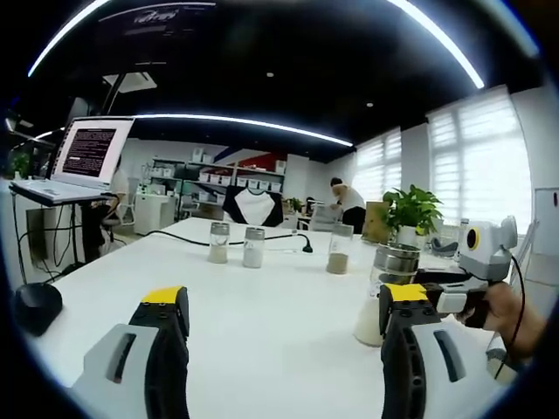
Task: Rotate the seasoning bottle until the label or dispensing opening points toward the visible target arrow and the bottle remains upright within the marked orientation range
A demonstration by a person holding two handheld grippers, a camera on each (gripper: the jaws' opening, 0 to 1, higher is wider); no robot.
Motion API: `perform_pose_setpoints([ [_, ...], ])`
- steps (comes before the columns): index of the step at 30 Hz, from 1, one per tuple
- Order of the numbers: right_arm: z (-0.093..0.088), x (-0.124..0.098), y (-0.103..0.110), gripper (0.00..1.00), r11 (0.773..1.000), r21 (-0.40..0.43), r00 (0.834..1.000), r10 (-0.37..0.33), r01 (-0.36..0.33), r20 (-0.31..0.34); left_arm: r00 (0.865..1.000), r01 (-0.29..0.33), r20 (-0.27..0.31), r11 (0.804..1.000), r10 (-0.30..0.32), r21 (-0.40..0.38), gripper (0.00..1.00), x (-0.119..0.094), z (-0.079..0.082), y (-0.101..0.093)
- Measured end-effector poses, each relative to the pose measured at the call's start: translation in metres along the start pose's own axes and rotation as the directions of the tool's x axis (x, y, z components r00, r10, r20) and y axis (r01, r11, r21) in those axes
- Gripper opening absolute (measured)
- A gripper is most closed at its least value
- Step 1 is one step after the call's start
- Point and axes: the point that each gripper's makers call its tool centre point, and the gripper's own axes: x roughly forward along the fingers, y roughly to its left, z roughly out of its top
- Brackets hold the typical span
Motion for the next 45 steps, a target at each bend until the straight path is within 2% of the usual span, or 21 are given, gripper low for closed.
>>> perform_pose_setpoints([
  [8, -0.0007, 0.0014, -0.0016, 0.38, 0.997, -0.001, 0.997, -0.08, 0.08, 0.004, 1.0, 0.0, 0.003, 1.0, 0.0, -0.007, 0.95, -0.0003, 0.0005, -0.0004],
  [13, -0.0008, -0.0008, -0.0032, 0.38, 0.988, -0.001, 0.988, -0.156, 0.156, 0.007, 1.0, -0.006, 0.002, 1.0, 0.006, -0.001, 0.95, -0.0008, 0.0007, -0.0004],
  [16, -0.0009, -0.001, -0.0041, 0.38, 0.986, 0.003, 0.986, -0.169, 0.168, 0.014, 1.0, -0.006, 0.004, 1.0, 0.006, -0.003, 0.95, -0.0013, 0.0011, -0.0007],
  [26, 0.0003, -0.0015, -0.0059, 0.38, 0.963, 0.006, 0.962, -0.271, 0.271, 0.026, 1.0, -0.005, 0.007, 1.0, 0.005, 0.003, 0.94, -0.0011, 0.0014, -0.0013],
  [34, 0.0007, -0.0015, -0.0076, 0.38, 0.95, 0.011, 0.949, -0.313, 0.313, 0.024, 1.0, -0.017, -0.006, 1.0, 0.017, -0.011, 0.93, -0.0009, -0.0015, 0.0019],
  [38, 0.0007, -0.0013, -0.0084, 0.38, 0.943, 0.014, 0.943, -0.332, 0.332, 0.032, 1.0, 0.001, 0.01, 1.0, -0.001, -0.017, 0.93, -0.0015, 0.0025, -0.0011],
  [45, 0.0008, -0.0014, -0.0093, 0.38, 0.941, 0.013, 0.941, -0.337, 0.337, 0.038, 1.0, -0.009, 0.004, 1.0, 0.009, -0.022, 0.93, -0.0018, 0.0006, 0.002],
])
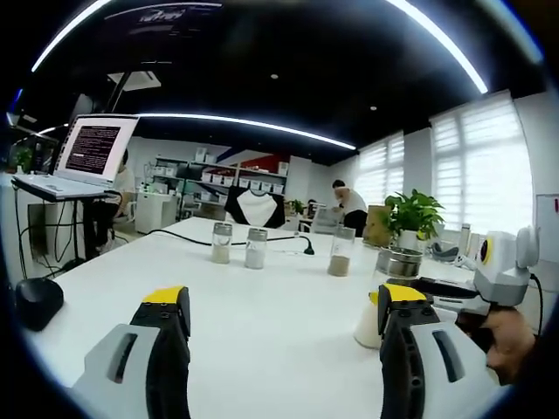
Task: Rotate the seasoning bottle until the label or dispensing opening points toward the visible target arrow and the bottle remains upright within the marked orientation range
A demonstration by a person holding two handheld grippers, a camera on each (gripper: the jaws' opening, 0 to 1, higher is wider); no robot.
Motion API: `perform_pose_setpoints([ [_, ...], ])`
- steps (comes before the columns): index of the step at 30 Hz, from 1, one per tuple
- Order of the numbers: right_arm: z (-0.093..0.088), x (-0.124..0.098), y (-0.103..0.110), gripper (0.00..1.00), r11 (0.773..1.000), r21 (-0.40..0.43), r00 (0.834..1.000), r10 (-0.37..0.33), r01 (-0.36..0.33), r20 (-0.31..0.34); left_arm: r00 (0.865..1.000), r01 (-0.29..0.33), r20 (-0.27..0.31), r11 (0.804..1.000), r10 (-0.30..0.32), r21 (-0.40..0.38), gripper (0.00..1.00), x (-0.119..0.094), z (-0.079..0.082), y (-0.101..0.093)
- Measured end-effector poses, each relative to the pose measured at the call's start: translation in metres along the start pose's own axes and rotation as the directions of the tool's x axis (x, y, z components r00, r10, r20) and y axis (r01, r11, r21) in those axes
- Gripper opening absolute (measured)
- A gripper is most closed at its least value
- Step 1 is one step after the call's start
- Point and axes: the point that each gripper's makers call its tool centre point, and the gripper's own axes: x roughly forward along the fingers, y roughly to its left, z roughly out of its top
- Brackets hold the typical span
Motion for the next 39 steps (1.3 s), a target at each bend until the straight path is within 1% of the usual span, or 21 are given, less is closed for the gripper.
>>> perform_pose_setpoints([
  [4, 0.0, 0.0, 0.0, 0.38, 1.0, 0.0, 1.0, -0.005, 0.005, 0.009, 1.0, 0.004, -0.004, 1.0, -0.004, 0.006, 0.93, 0.0, 0.0, -0.001],
  [9, 0.0, 0.0, 0.0, 0.38, 1.0, 0.0, 1.0, -0.007, 0.007, 0.002, 1.0, 0.0, -0.002, 1.0, 0.0, 0.007, 0.93, 0.0, 0.0, 0.001],
  [11, -0.003, 0.0, 0.001, 0.41, 0.999, -0.04, 0.999, -0.005, 0.003, -0.043, 1.0, -0.002, -0.002, 1.0, 0.002, 0.004, 0.93, 0.0, 0.0, 0.001],
  [12, -0.003, 0.001, 0.002, 0.45, 0.999, -0.043, 0.999, 0.001, -0.003, -0.044, 1.0, -0.004, -0.002, 1.0, 0.004, 0.003, 0.93, 0.0, 0.0, 0.002],
  [13, 0.0, 0.001, 0.002, 0.5, 0.999, -0.035, 1.0, 0.0, -0.001, -0.022, 1.0, -0.01, -0.002, 1.0, 0.01, 0.001, 0.93, 0.0, 0.0, 0.003],
  [14, 0.002, 0.001, 0.002, 0.51, 0.999, -0.032, 1.0, 0.001, -0.001, -0.01, 1.0, -0.017, -0.002, 1.0, 0.017, -0.001, 0.94, -0.001, 0.0, 0.005],
  [17, 0.002, 0.0, 0.004, 0.51, 1.0, 0.006, 1.0, 0.028, -0.028, 0.007, 1.0, -0.014, -0.009, 1.0, 0.014, -0.002, 0.94, 0.0, -0.002, 0.005],
  [21, 0.007, -0.003, 0.0, 0.52, 0.999, 0.004, 0.999, 0.04, -0.04, 0.024, 1.0, -0.013, -0.004, 1.0, 0.013, -0.002, 0.94, -0.001, -0.001, 0.004],
  [23, 0.009, -0.005, -0.001, 0.52, 0.998, -0.005, 0.998, 0.064, -0.064, 0.023, 1.0, -0.009, -0.002, 1.0, 0.009, -0.001, 0.94, -0.001, 0.0, 0.003],
  [25, 0.013, -0.007, -0.004, 0.52, 0.996, 0.006, 0.996, 0.084, -0.084, 0.037, 1.0, -0.007, -0.001, 1.0, 0.007, -0.001, 0.94, -0.001, 0.0, 0.003],
  [26, 0.014, -0.008, -0.005, 0.52, 0.994, 0.004, 0.994, 0.105, -0.105, 0.044, 1.0, -0.007, -0.002, 1.0, 0.007, -0.002, 0.94, -0.001, 0.0, 0.003],
  [27, 0.014, -0.009, -0.003, 0.52, 0.992, 0.01, 0.99, 0.129, -0.13, 0.052, 1.0, -0.008, -0.003, 1.0, 0.007, -0.003, 0.94, -0.001, 0.0, 0.004],
  [28, 0.012, -0.009, -0.002, 0.55, 0.985, 0.026, 0.984, 0.168, -0.17, 0.056, 1.0, -0.008, -0.004, 1.0, 0.008, -0.005, 0.94, -0.002, 0.0, 0.004],
  [30, 0.007, -0.01, -0.006, 0.58, 0.978, 0.036, 0.979, 0.202, -0.203, 0.04, 1.0, -0.014, -0.001, 1.0, 0.014, 0.001, 0.94, -0.002, 0.0, 0.005],
  [32, 0.01, -0.012, -0.01, 0.58, 0.973, 0.036, 0.972, 0.228, -0.23, 0.049, 1.0, -0.017, 0.003, 1.0, 0.017, 0.004, 0.94, -0.003, 0.002, 0.006],
  [33, 0.013, -0.013, -0.011, 0.58, 0.966, 0.024, 0.965, 0.255, -0.257, 0.056, 1.0, -0.018, 0.006, 1.0, 0.018, 0.001, 0.94, -0.003, 0.003, 0.007],
  [35, 0.015, -0.015, -0.013, 0.58, 0.956, -0.012, 0.955, 0.293, -0.293, 0.039, 1.0, -0.021, 0.007, 1.0, 0.021, -0.001, 0.94, -0.004, 0.003, 0.007],
  [37, 0.016, -0.015, -0.015, 0.58, 0.947, -0.02, 0.946, 0.321, -0.321, 0.032, 1.0, -0.021, 0.007, 1.0, 0.021, -0.001, 0.94, -0.003, 0.003, 0.007],
  [38, 0.016, -0.015, -0.016, 0.59, 0.948, -0.024, 0.947, 0.319, -0.319, 0.031, 1.0, -0.019, 0.005, 1.0, 0.019, -0.001, 0.94, -0.003, 0.003, 0.007],
  [39, 0.016, -0.016, -0.014, 0.6, 0.944, -0.043, 0.944, 0.329, -0.327, 0.033, 1.0, -0.017, 0.003, 1.0, 0.017, -0.002, 0.94, -0.003, 0.002, 0.006],
])
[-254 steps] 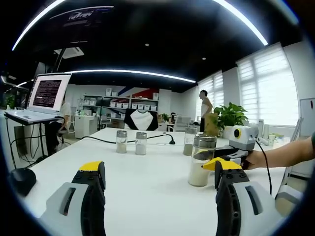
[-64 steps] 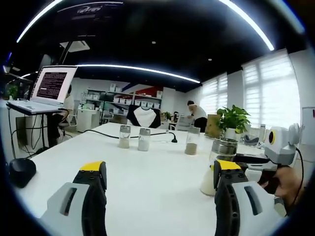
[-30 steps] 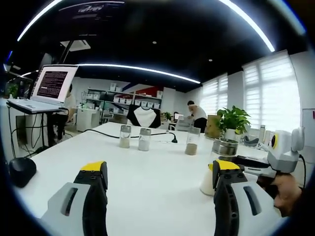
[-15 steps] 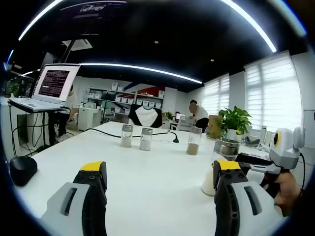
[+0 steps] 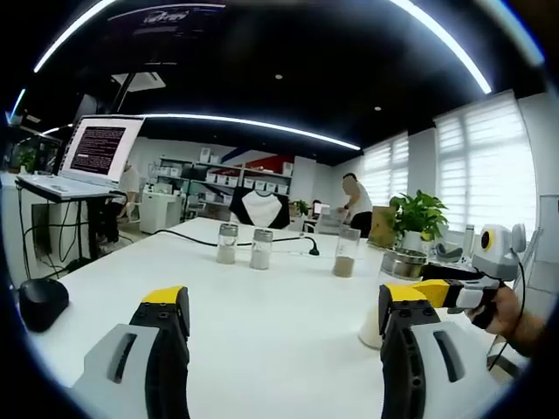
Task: Rotate the seasoning bottle until the label or dispensing opening points toward the visible target arrow and the bottle remains upright within the marked orientation range
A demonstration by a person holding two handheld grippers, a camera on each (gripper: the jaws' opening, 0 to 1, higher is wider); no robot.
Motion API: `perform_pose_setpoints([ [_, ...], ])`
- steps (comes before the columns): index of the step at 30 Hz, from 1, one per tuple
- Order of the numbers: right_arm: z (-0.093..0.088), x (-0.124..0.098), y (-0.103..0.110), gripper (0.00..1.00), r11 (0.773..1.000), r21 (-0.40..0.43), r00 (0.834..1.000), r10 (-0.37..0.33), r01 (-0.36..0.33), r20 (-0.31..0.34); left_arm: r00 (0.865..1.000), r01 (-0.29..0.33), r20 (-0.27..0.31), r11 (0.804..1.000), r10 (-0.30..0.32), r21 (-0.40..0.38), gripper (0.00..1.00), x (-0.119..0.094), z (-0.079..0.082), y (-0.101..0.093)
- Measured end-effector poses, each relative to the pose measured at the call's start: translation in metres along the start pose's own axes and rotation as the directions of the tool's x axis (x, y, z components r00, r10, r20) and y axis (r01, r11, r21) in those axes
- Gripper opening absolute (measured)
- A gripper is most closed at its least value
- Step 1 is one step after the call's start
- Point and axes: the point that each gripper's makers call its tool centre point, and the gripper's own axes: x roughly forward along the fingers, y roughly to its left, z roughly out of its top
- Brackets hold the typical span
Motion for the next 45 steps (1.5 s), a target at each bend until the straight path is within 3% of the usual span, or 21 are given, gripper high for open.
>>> perform_pose_setpoints([
  [2, -0.001, 0.001, 0.01, 0.59, 0.997, 0.0, 0.997, 0.075, -0.075, 0.005, 1.0, 0.003, -0.003, 1.0, -0.003, -0.002, 0.94, 0.0, -0.001, -0.001],
  [6, -0.003, 0.003, 0.018, 0.59, 0.981, 0.1, 0.986, 0.163, -0.164, 0.023, 1.0, 0.005, -0.005, 1.0, -0.005, -0.003, 0.94, 0.0, -0.001, -0.002],
  [8, -0.004, 0.005, 0.021, 0.57, 0.962, 0.165, 0.976, 0.215, -0.219, 0.04, 1.0, 0.009, 0.006, 1.0, -0.009, 0.016, 0.93, 0.0, 0.002, -0.003],
  [12, -0.014, 0.008, 0.017, 0.58, 0.944, 0.189, 0.962, 0.272, -0.269, 0.012, 1.0, 0.006, 0.011, 1.0, -0.006, 0.01, 0.93, -0.001, 0.005, -0.001],
  [17, -0.012, 0.011, 0.01, 0.56, 0.926, 0.218, 0.951, 0.307, -0.308, 0.041, 1.0, -0.002, 0.008, 1.0, 0.002, 0.009, 0.93, -0.001, 0.004, 0.001],
  [22, -0.011, 0.012, 0.02, 0.53, 0.915, 0.115, 0.922, 0.388, -0.387, 0.016, 1.0, 0.002, 0.0, 1.0, -0.002, 0.005, 0.94, 0.001, 0.002, 0.0],
  [27, -0.013, 0.013, 0.032, 0.48, 0.875, 0.103, 0.88, 0.475, -0.473, 0.004, 1.0, 0.008, -0.01, 1.0, -0.008, 0.0, 0.95, 0.001, -0.001, -0.002],
  [32, -0.017, 0.015, 0.039, 0.47, 0.849, 0.061, 0.849, 0.528, -0.525, -0.026, 1.0, 0.004, -0.006, 1.0, -0.004, 0.002, 0.95, 0.001, 0.001, -0.001],
  [36, -0.02, 0.018, 0.037, 0.4, 0.841, 0.058, 0.841, 0.54, -0.538, -0.029, 1.0, 0.0, -0.008, 1.0, 0.0, 0.001, 0.95, 0.0, 0.0, 0.0],
  [38, -0.019, 0.019, 0.036, 0.4, 0.831, 0.063, 0.832, 0.554, -0.552, -0.018, 1.0, 0.004, -0.01, 1.0, -0.004, 0.0, 0.95, 0.0, -0.001, -0.001],
  [45, -0.019, 0.018, 0.037, 0.39, 0.825, 0.041, 0.825, 0.565, -0.564, -0.021, 1.0, 0.003, -0.011, 1.0, -0.003, 0.002, 0.95, 0.001, -0.001, -0.002],
])
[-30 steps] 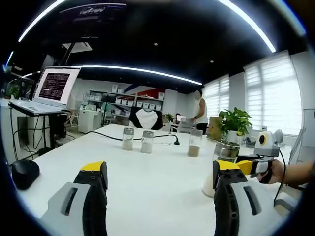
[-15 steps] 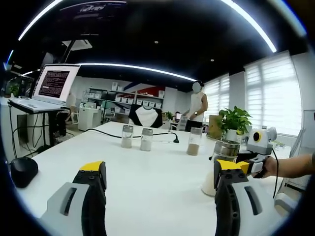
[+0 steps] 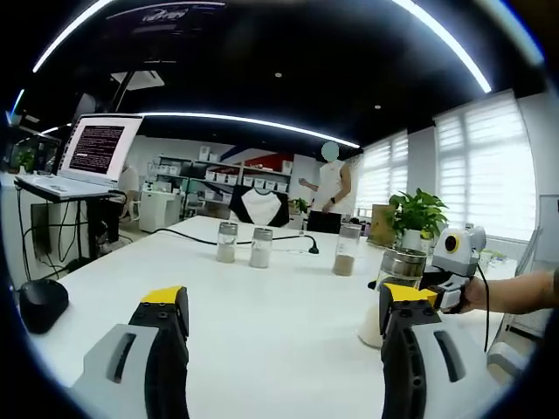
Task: Rotate the seasoning bottle until the label or dispensing opening points toward the visible target arrow and the bottle remains upright within the marked orientation range
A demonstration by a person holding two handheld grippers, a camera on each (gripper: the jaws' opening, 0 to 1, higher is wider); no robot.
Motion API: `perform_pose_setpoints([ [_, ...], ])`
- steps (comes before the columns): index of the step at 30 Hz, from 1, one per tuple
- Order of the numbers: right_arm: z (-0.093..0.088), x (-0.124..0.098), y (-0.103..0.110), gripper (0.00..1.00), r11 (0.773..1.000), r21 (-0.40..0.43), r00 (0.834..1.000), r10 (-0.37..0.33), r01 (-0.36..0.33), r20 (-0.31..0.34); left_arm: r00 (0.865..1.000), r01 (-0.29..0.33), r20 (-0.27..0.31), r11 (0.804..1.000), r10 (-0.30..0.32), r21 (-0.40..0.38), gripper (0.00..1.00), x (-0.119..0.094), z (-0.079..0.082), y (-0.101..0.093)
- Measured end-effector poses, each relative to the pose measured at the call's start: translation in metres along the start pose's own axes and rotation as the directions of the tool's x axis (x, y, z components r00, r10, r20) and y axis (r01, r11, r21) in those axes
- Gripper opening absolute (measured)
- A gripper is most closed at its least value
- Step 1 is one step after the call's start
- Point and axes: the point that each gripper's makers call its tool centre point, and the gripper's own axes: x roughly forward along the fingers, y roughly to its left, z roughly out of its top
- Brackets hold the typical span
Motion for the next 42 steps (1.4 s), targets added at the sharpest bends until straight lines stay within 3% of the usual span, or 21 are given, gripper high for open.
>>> perform_pose_setpoints([
  [22, -0.0016, -0.0003, -0.0001, 0.39, 1.0, -0.01, 1.0, -0.013, 0.013, -0.002, 1.0, -0.002, 0.006, 1.0, 0.002, 0.004, 0.95, -0.0003, 0.0006, 0.0015],
  [42, -0.0031, 0.0001, -0.0026, 0.39, 0.996, -0.002, 0.996, -0.087, 0.087, -0.02, 1.0, 0.006, 0.007, 1.0, -0.006, 0.002, 0.95, 0.0, 0.0009, 0.0007],
])
